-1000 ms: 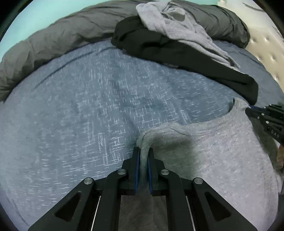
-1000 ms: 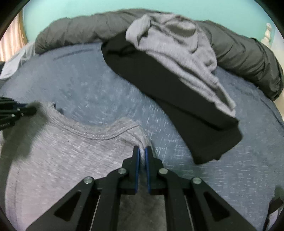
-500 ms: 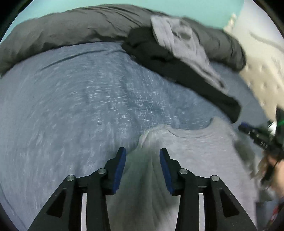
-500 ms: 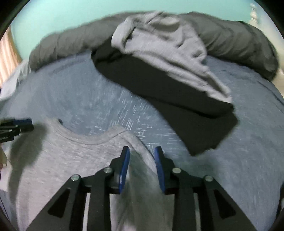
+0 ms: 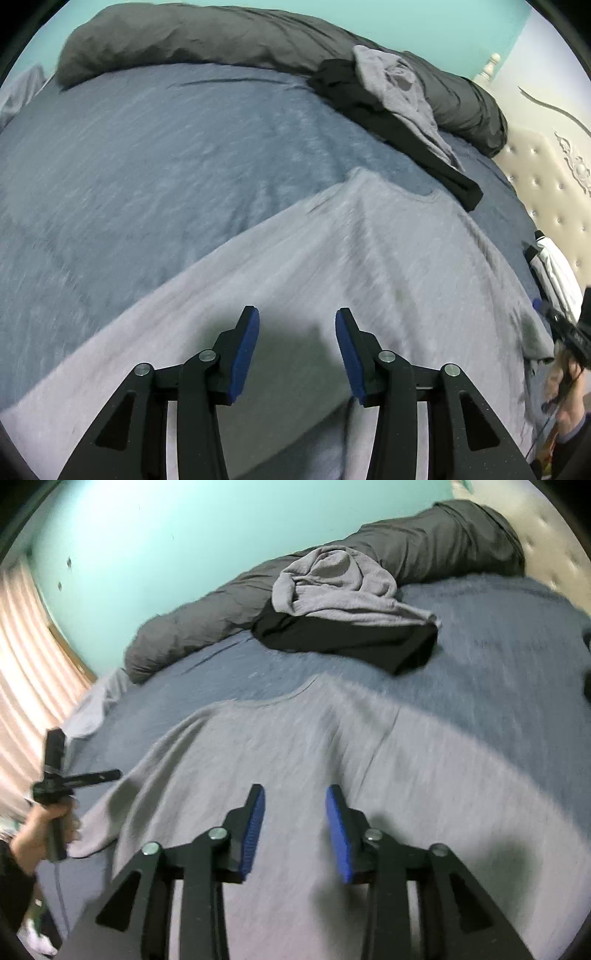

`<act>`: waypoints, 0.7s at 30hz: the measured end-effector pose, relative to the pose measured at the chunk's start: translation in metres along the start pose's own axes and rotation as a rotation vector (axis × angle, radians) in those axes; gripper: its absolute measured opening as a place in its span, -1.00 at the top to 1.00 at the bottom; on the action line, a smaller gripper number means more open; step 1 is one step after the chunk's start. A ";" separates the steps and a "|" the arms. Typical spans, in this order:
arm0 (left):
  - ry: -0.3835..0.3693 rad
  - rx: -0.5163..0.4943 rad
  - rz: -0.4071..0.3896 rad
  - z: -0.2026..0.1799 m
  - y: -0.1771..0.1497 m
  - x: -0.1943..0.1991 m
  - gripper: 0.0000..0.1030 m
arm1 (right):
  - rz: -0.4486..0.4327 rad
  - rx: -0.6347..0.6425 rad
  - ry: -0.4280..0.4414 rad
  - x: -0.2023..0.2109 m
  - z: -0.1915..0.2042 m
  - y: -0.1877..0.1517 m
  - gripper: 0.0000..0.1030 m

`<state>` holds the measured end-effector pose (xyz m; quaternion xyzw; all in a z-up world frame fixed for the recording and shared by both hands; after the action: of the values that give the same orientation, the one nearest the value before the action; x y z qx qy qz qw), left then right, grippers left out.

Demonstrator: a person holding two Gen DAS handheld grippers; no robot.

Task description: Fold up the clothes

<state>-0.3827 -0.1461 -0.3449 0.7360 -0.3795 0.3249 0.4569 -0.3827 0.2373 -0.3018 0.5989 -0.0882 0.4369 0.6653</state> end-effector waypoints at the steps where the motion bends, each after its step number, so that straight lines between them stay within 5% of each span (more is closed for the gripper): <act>1: 0.006 0.013 -0.002 0.009 -0.004 0.005 -0.01 | -0.004 -0.021 0.019 0.006 0.007 -0.010 0.23; 10: 0.093 0.084 -0.059 0.071 -0.002 0.035 -0.04 | -0.005 -0.022 0.072 0.024 0.054 -0.063 0.23; 21: 0.133 -0.003 -0.039 0.047 0.052 -0.028 -0.05 | 0.047 0.042 0.125 0.012 0.080 -0.094 0.20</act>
<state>-0.4346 -0.1976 -0.3635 0.7192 -0.3345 0.3636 0.4886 -0.2786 0.1827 -0.3400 0.5821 -0.0511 0.4908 0.6463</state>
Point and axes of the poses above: each gripper's, at about its wrist camera, not at the fingertips, and x roughly against the way its jaws point, z to its left, y to its top, the point moved 10 cm from there along -x, roughly the way its jaws point, and after that the axes turned 12 degrees about x, right-handed, at the moved point
